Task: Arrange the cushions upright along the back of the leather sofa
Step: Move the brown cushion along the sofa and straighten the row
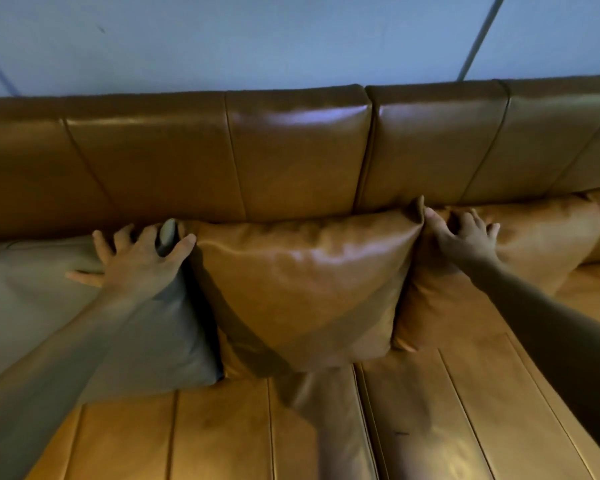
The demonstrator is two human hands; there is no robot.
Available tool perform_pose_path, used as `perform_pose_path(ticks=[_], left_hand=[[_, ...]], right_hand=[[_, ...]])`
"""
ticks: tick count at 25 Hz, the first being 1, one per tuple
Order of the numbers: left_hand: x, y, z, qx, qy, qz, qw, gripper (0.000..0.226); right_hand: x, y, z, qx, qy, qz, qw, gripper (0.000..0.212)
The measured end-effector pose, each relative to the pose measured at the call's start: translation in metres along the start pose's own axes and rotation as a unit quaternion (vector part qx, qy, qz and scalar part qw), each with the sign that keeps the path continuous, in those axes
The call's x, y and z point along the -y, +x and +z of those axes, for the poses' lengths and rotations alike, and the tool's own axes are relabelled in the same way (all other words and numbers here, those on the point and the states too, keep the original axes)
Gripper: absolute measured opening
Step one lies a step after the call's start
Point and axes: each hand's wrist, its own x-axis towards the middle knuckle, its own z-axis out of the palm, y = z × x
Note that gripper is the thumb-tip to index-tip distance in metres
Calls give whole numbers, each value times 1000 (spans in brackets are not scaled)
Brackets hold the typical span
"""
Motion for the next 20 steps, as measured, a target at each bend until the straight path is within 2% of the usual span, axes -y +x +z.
perform_pose_path(ticks=[3, 6, 9, 11, 14, 17, 19, 20], left_hand=[[-13, -5, -7, 9, -36, -21, 999, 86], [-44, -25, -13, -43, -57, 0, 997, 68], [-65, -38, -9, -73, -22, 84, 994, 67], [-69, -40, -4, -45, 13, 116, 992, 68], [-68, -39, -1, -22, 48, 125, 991, 69], [-67, -39, -1, -23, 45, 126, 991, 68], [-70, -41, -4, -24, 57, 116, 991, 68], [-72, -43, -5, -34, 71, 117, 990, 67]], right_hand=[[4, 7, -4, 17, 2, 1, 1000, 85], [19, 7, 1, -8, 14, -6, 1000, 89], [28, 3, 11, -18, -1, -19, 1000, 96], [25, 1, 20, 1, -39, -57, 998, 96], [20, 5, 29, 15, -55, -64, 996, 90], [34, 1, 24, 20, -54, -28, 998, 87], [55, -17, 22, -16, -62, -10, 998, 83], [68, -31, 24, -39, -75, -34, 996, 81]])
